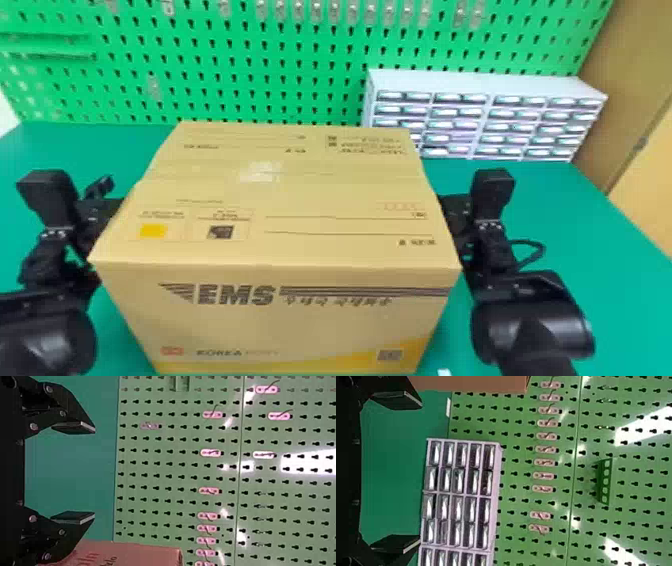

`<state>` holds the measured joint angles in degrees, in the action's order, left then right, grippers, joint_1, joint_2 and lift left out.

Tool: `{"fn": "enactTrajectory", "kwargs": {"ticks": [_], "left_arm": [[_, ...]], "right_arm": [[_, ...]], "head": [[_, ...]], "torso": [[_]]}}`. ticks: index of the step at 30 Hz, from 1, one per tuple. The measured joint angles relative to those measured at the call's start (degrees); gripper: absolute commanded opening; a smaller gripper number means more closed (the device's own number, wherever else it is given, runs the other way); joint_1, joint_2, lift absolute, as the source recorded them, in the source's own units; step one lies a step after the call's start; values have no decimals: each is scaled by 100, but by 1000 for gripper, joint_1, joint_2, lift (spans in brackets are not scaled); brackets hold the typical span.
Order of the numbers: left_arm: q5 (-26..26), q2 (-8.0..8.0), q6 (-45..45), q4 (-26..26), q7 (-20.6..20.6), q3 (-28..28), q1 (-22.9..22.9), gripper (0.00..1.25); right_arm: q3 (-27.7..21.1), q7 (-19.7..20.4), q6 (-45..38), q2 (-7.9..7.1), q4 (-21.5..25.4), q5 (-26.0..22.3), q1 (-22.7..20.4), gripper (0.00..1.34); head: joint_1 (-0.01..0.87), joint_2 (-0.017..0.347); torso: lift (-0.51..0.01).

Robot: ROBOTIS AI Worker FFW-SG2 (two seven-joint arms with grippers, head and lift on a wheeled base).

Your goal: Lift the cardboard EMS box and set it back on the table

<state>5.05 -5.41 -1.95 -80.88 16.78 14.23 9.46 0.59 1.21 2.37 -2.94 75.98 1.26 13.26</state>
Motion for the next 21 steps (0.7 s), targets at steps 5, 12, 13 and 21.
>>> {"fn": "enactTrajectory", "kwargs": {"ticks": [5,12,13,21], "left_arm": [[-64,-2,2,-4,105,330,-12,764],[-149,-4,2,-93,218,725,-20,764],[-154,-5,2,-103,228,758,-21,764],[-168,-6,2,-146,248,852,-32,764]], "right_arm": [[-146,2,20,-167,52,-2,-30,1221],[-518,-16,19,-297,207,53,-106,1227],[-587,-55,25,-300,229,72,-120,1227],[-955,-302,94,-293,383,157,-193,1264]], "head": [[678,-15],[678,-15],[678,-15],[678,-15]], "torso": [[-93],[-93],[-93],[-93]]}}
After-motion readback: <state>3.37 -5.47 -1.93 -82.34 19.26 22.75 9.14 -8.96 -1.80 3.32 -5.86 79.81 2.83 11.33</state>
